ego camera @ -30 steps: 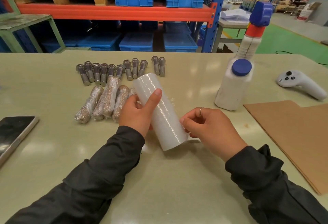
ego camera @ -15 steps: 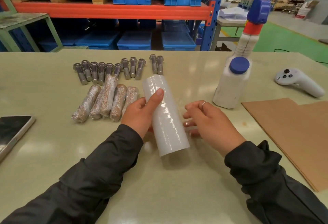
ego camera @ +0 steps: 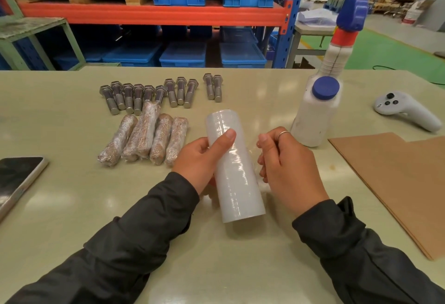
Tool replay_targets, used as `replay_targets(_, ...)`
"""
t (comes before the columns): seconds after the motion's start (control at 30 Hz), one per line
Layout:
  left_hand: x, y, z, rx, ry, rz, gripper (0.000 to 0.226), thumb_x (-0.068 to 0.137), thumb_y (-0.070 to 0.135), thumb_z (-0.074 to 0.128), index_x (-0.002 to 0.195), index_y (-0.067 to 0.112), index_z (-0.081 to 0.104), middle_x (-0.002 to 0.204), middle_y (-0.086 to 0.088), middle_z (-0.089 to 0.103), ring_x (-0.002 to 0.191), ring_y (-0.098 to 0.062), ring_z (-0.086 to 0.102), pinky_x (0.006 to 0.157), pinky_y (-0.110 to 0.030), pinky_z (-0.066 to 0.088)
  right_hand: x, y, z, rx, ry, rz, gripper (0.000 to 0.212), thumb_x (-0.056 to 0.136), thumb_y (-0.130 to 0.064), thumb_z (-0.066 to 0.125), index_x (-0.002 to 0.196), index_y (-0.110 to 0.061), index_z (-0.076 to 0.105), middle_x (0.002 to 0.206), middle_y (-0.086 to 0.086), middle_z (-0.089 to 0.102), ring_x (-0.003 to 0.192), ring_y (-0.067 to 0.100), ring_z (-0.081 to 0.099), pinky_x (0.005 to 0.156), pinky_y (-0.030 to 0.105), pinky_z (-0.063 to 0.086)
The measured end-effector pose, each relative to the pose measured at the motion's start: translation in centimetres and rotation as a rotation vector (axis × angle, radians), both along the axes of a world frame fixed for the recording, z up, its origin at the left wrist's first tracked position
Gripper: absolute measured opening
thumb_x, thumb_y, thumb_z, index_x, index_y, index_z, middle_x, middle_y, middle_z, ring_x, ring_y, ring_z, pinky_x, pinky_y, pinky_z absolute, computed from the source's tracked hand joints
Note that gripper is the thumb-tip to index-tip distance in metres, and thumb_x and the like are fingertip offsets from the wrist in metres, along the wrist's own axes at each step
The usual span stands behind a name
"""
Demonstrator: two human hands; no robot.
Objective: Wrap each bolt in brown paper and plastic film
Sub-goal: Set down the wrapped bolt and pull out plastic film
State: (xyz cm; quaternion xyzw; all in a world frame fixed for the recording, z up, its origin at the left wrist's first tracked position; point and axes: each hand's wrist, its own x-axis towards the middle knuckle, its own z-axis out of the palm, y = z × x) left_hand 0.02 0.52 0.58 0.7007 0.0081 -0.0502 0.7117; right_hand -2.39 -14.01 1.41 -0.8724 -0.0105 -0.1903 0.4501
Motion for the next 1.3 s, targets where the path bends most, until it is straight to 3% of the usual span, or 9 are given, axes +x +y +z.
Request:
replay_targets(0.17,0.0,0.0,-0.1,-0.030,0.035,-0.024,0.063,0.046,0.067,0.072,0.081,0.015,0.064,0.073,0.000,0.071,0.070,-0.019,0.069,0.068,-0.034,0.058,0.1,0.3,0.2,0.118,0.067,-0.049,0.030,0.099,-0.031,0.035,0.073,-0.021,0.045,0.063,-0.002,0.055,0.049,0.014,0.056,0.058,0.040,0.054)
replay_targets(0.33,0.0,-0.1,0.2,-0.123,0.093,-0.039,0.060,0.041,0.062,0.065,0.081,0.017,0.064,0.073,0.002,0.071,0.072,-0.018,0.067,0.072,-0.035,0.055,0.5,-0.1,0.5,0.481,0.301,-0.138,0.032,0.102,-0.026,0.031,0.076,-0.014,0.045,0.063,0.002,0.055,0.033,0.006,0.049,0.038,0.023,0.042)
replay_targets(0.53,-0.2,0.0,0.7,-0.421,0.270,-0.189,0.065,0.060,0.049,0.056,0.111,0.008,0.058,0.093,-0.010,0.064,0.086,-0.026,0.061,0.089,-0.044,0.047,0.4,-0.8,1.4,0.747,0.440,-0.157,0.026,0.102,-0.021,0.033,0.078,-0.014,0.044,0.057,0.002,0.045,0.026,0.004,0.037,0.029,0.014,0.028)
replay_targets(0.63,-0.3,0.1,0.9,-0.550,0.300,-0.288,0.053,0.062,0.045,0.052,0.097,0.006,0.062,0.079,-0.009,0.065,0.073,-0.023,0.063,0.076,-0.037,0.052,0.3,-1.0,1.5,0.785,0.453,-0.131,0.026,0.101,-0.025,0.035,0.080,-0.016,0.046,0.050,-0.003,0.045,0.028,0.004,0.035,0.029,0.014,0.025)
replay_targets(0.73,-0.2,0.1,1.1,-0.638,0.334,-0.343,0.048,0.064,0.041,0.052,0.094,0.004,0.060,0.076,-0.011,0.064,0.064,-0.023,0.064,0.061,-0.032,0.056,0.3,-1.0,1.6,0.775,0.419,-0.096,0.032,0.099,-0.042,0.033,0.087,-0.017,0.051,0.039,-0.009,0.043,0.028,0.004,0.033,0.031,0.012,0.023)
replay_targets(0.9,0.0,0.2,0.6,-0.625,0.379,-0.384,0.052,0.070,0.041,0.048,0.102,0.001,0.059,0.084,-0.015,0.064,0.069,-0.026,0.062,0.064,-0.032,0.055,0.3,-0.5,1.5,0.584,0.338,0.028,0.054,0.076,-0.070,0.044,0.087,-0.019,0.059,0.043,-0.009,0.041,0.032,0.003,0.033,0.036,0.018,0.028)
replay_targets(0.97,0.1,0.3,0.5,-0.634,0.395,-0.390,0.050,0.070,0.042,0.048,0.094,0.001,0.065,0.082,-0.015,0.066,0.068,-0.026,0.063,0.065,-0.033,0.055,0.3,-0.4,1.3,0.504,0.310,0.042,0.051,0.071,-0.063,0.057,0.082,-0.014,0.062,0.040,-0.012,0.041,0.034,0.003,0.035,0.042,0.018,0.029)
replay_targets(1.1,-0.1,-0.1,0.7,-0.601,0.453,-0.360,0.058,0.064,0.055,0.058,0.094,0.005,0.063,0.082,-0.015,0.066,0.061,-0.025,0.064,0.060,-0.033,0.056,0.2,-0.6,0.8,0.419,0.224,0.048,0.021,0.083,-0.034,0.064,0.071,-0.016,0.066,0.038,-0.014,0.040,0.035,0.002,0.036,0.043,0.014,0.030)
replay_targets(1.3,0.2,0.0,0.8,-0.472,0.362,-0.270,0.046,0.062,0.049,0.060,0.086,0.010,0.061,0.061,-0.006,0.062,0.050,-0.018,0.061,0.050,-0.028,0.054,0.8,-0.8,0.1,0.393,0.190,-0.094,0.023,0.089,-0.032,0.059,0.071,-0.019,0.062,0.039,-0.018,0.044,0.039,0.000,0.040,0.054,0.025,0.035)
